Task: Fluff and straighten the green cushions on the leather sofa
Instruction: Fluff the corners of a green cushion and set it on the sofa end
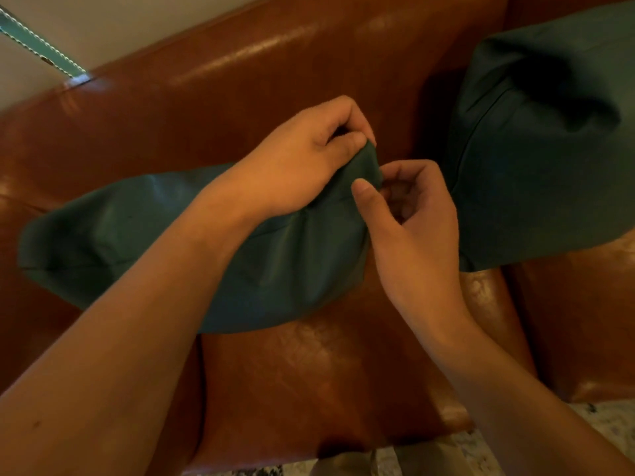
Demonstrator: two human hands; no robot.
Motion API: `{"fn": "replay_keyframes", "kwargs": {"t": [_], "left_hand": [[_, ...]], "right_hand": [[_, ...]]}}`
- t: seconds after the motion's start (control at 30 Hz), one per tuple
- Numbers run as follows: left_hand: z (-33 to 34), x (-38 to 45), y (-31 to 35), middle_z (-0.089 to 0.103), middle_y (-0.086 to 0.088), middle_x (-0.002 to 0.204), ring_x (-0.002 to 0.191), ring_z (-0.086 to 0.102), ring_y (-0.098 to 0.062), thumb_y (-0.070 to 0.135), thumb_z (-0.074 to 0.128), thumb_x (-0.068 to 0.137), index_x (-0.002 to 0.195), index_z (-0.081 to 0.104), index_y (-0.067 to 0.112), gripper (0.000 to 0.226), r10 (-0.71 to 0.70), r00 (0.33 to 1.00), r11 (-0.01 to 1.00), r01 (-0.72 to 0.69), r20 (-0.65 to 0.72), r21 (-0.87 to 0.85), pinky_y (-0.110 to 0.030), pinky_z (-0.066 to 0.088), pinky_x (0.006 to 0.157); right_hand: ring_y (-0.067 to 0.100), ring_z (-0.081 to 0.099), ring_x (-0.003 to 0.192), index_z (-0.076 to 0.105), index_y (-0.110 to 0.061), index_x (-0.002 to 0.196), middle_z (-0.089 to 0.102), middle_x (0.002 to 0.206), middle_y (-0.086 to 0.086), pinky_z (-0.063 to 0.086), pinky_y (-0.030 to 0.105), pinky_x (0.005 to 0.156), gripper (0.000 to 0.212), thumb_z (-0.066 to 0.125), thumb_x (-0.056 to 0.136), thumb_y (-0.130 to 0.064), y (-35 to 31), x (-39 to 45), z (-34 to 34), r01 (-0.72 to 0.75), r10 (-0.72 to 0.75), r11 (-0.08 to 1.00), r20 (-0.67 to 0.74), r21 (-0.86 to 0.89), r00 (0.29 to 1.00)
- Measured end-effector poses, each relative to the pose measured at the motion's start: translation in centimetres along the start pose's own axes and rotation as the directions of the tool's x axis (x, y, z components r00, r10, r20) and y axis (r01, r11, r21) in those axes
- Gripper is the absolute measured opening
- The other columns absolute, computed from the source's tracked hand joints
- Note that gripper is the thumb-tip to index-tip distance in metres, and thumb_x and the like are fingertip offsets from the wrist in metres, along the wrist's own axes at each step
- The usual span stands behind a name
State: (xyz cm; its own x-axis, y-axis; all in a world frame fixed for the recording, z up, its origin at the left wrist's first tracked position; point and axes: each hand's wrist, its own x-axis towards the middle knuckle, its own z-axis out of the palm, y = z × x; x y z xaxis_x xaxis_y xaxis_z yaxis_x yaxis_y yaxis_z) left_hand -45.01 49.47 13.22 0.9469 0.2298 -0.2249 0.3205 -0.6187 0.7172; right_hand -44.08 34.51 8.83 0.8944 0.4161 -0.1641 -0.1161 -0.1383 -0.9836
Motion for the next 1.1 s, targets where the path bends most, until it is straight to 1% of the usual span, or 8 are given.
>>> {"fn": "replay_keyframes", "kwargs": {"t": [0.13, 0.3, 0.47, 0.6, 0.73, 0.87, 0.97, 1.1], "left_hand": [[1.0, -0.2, -0.4, 0.057, 0.006, 0.087, 0.083, 0.055, -0.007, 0.008, 0.047, 0.098, 0.096, 0.057, 0.013, 0.01, 0.003, 0.987, 0.993, -0.022, -0.163, -0.117, -0.022, 0.042, 0.078], [1.4, -0.7, -1.4, 0.061, -0.008, 0.106, 0.098, 0.061, -0.014, 0.018, 0.054, 0.096, 0.108, 0.056, 0.016, 0.012, -0.028, 0.932, 0.982, -0.042, -0.362, -0.184, -0.03, 0.051, 0.091], [1.3, -2.9, -4.1, 0.051, -0.003, 0.132, 0.122, 0.05, -0.015, 0.039, 0.052, 0.097, 0.14, 0.046, 0.014, 0.05, -0.04, 0.949, 0.968, 0.115, -0.314, 0.223, -0.029, 0.039, 0.104], [0.6, -4.0, -5.0, 0.06, -0.006, 0.124, 0.116, 0.054, -0.028, 0.051, 0.036, 0.099, 0.13, 0.054, 0.016, 0.051, -0.038, 0.943, 0.821, 0.218, -0.331, 0.528, -0.042, 0.038, 0.102], [0.6, -5.7, -5.4, 0.054, -0.003, 0.137, 0.129, 0.046, -0.024, 0.057, 0.031, 0.098, 0.133, 0.053, 0.018, 0.057, -0.077, 0.91, 0.759, 0.319, -0.407, 0.567, -0.044, 0.027, 0.113], [0.8, -9.5, -6.6, 0.043, -0.007, 0.149, 0.142, 0.032, -0.024, 0.049, 0.028, 0.1, 0.142, 0.046, 0.015, 0.057, -0.139, 0.856, 0.757, 0.416, -0.499, 0.503, -0.043, 0.02, 0.118], [1.1, -12.5, -8.0, 0.033, -0.008, 0.156, 0.147, 0.022, -0.022, 0.034, 0.036, 0.102, 0.149, 0.035, 0.014, 0.051, -0.19, 0.849, 0.762, 0.445, -0.494, 0.471, -0.043, 0.012, 0.121], [1.5, -13.8, -10.1, 0.025, -0.01, 0.159, 0.149, 0.016, -0.022, 0.033, 0.029, 0.103, 0.151, 0.027, 0.009, 0.054, -0.206, 0.846, 0.735, 0.466, -0.492, 0.493, -0.041, 0.007, 0.122]], "right_hand": [[-0.001, 0.051, 0.057, 0.054, -0.025, 0.087, 0.052, 0.067, -0.012, 0.039, 0.015, 0.049, 0.036, 0.069, 0.076, -0.057, 0.6, 1.2, 0.5, -0.059, 0.067, 0.987, 0.049, -0.149, 0.997], [-0.001, 0.046, 0.051, 0.049, -0.026, 0.067, 0.05, 0.056, -0.016, 0.03, 0.013, 0.045, 0.028, 0.063, 0.09, -0.031, 0.4, 2.9, 1.2, 0.048, -0.034, 0.976, 0.07, -0.214, 0.997], [0.002, 0.045, 0.052, 0.05, -0.021, 0.065, 0.049, 0.058, -0.009, 0.032, 0.019, 0.047, 0.03, 0.058, 0.093, -0.028, 0.0, 4.9, 1.9, 0.097, -0.079, 0.962, 0.081, -0.254, 0.994], [0.006, 0.045, 0.054, 0.054, -0.016, 0.072, 0.051, 0.063, -0.005, 0.035, 0.022, 0.049, 0.032, 0.055, 0.096, -0.037, -0.4, 5.9, 2.8, 0.171, -0.143, 0.919, 0.104, -0.354, 0.984], [0.009, 0.056, 0.094, 0.056, -0.017, 0.112, 0.058, 0.105, -0.004, 0.05, 0.032, 0.081, 0.023, 0.06, 0.093, -0.029, -1.6, 5.3, 3.2, 0.205, -0.218, 0.875, 0.02, -0.44, 0.976], [0.025, 0.048, 0.124, 0.052, -0.005, 0.133, 0.049, 0.132, 0.014, 0.042, 0.036, 0.103, 0.044, 0.058, 0.09, -0.014, -3.9, 1.3, 5.6, 0.623, -0.612, 0.651, 0.185, -0.434, 0.769], [0.025, 0.029, 0.144, 0.043, -0.006, 0.144, 0.037, 0.151, 0.015, 0.02, 0.033, 0.119, 0.046, 0.044, 0.1, -0.02, -3.7, -1.8, 9.2, 0.648, -0.38, 0.667, 0.579, -0.369, 0.721], [0.017, 0.01, 0.15, 0.026, -0.013, 0.152, 0.02, 0.161, 0.008, 0.001, 0.034, 0.122, 0.055, 0.023, 0.105, -0.041, -0.3, -2.0, 11.4, 0.616, -0.092, 0.524, 0.68, -0.588, 0.728]]}}
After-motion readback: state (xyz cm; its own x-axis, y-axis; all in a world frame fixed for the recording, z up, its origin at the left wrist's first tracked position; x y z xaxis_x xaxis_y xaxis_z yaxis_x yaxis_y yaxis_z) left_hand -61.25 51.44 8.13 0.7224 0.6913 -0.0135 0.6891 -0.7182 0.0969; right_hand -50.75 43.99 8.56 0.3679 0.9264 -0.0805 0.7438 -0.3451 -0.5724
